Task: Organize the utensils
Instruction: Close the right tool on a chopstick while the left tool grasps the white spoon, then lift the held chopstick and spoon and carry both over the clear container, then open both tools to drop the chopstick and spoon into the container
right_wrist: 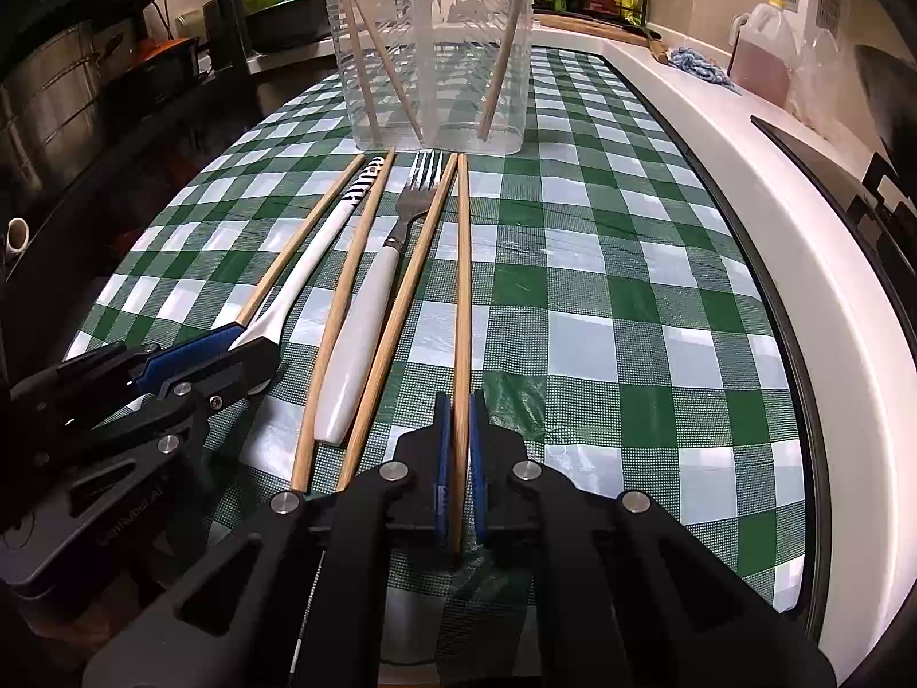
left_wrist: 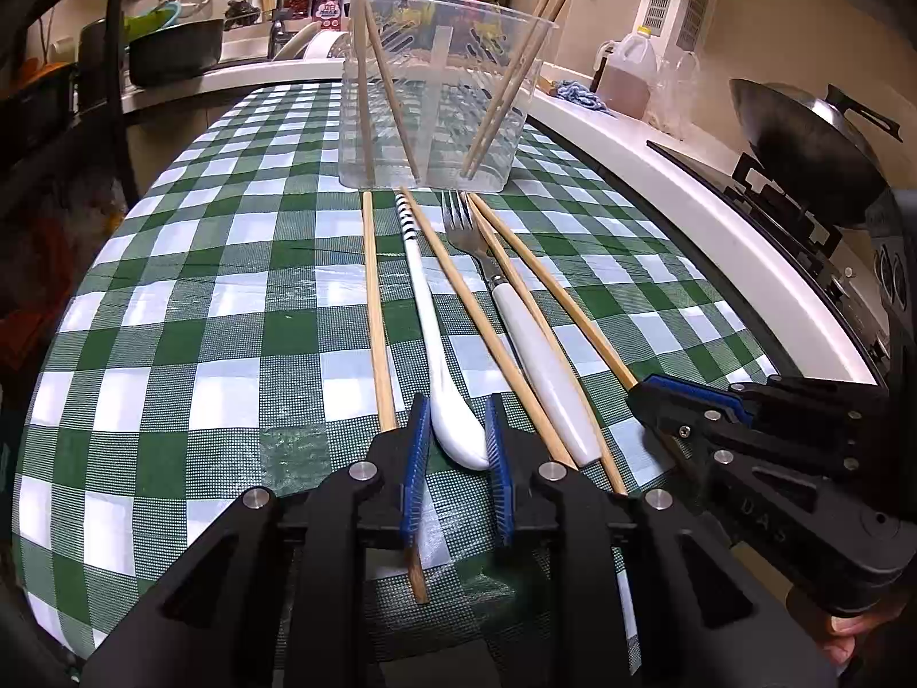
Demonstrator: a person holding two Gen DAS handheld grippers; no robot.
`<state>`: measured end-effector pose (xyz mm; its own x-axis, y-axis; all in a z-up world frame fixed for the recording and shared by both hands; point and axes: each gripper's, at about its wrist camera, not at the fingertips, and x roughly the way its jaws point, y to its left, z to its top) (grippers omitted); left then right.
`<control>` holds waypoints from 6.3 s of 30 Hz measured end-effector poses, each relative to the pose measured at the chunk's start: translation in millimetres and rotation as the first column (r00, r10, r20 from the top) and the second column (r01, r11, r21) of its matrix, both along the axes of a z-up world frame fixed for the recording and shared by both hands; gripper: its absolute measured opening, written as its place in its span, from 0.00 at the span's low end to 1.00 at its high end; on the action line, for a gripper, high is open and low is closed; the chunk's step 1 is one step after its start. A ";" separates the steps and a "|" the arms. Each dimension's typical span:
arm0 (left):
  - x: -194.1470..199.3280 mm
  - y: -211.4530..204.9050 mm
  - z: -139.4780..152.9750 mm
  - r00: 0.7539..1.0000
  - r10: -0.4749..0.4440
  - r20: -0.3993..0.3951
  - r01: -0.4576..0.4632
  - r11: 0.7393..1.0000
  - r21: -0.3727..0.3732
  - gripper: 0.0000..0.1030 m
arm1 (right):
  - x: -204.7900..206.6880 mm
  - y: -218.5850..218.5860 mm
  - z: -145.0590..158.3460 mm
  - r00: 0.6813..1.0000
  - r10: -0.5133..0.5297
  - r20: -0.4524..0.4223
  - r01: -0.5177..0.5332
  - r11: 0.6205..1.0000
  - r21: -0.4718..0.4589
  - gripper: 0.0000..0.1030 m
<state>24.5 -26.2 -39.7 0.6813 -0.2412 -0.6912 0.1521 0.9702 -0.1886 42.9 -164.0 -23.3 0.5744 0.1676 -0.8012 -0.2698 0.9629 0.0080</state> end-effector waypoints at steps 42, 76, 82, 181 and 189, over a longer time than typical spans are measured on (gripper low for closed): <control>-11.2 66.5 -0.7 0.970 0.240 0.048 -0.242 0.969 0.046 0.09 | -2.3 -1.8 -0.1 0.999 -0.049 0.010 0.049 0.999 0.007 0.07; -15.5 54.4 10.5 0.973 0.200 0.112 -0.211 0.972 0.102 0.10 | -12.5 -0.6 21.5 0.991 -0.057 0.117 0.053 0.998 0.033 0.06; -27.6 52.2 27.3 0.965 0.192 0.176 -0.218 0.965 0.143 0.10 | -19.6 -1.8 40.2 0.980 -0.052 0.194 0.045 0.998 0.041 0.06; 211.3 33.6 196.7 0.976 -0.056 0.210 0.024 0.988 0.153 0.34 | 176.7 36.9 202.7 0.918 -0.047 0.394 0.011 0.996 0.092 0.38; 161.0 48.2 238.9 0.936 0.017 0.352 -0.051 0.995 0.087 0.35 | 136.4 23.5 236.3 0.874 -0.069 0.481 0.033 0.996 0.083 0.44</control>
<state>185.5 22.0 199.3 0.8910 -0.1598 -0.4249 0.1590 0.9866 -0.0376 179.3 -140.5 212.9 0.8961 0.1724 -0.4091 -0.2076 0.9773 -0.0428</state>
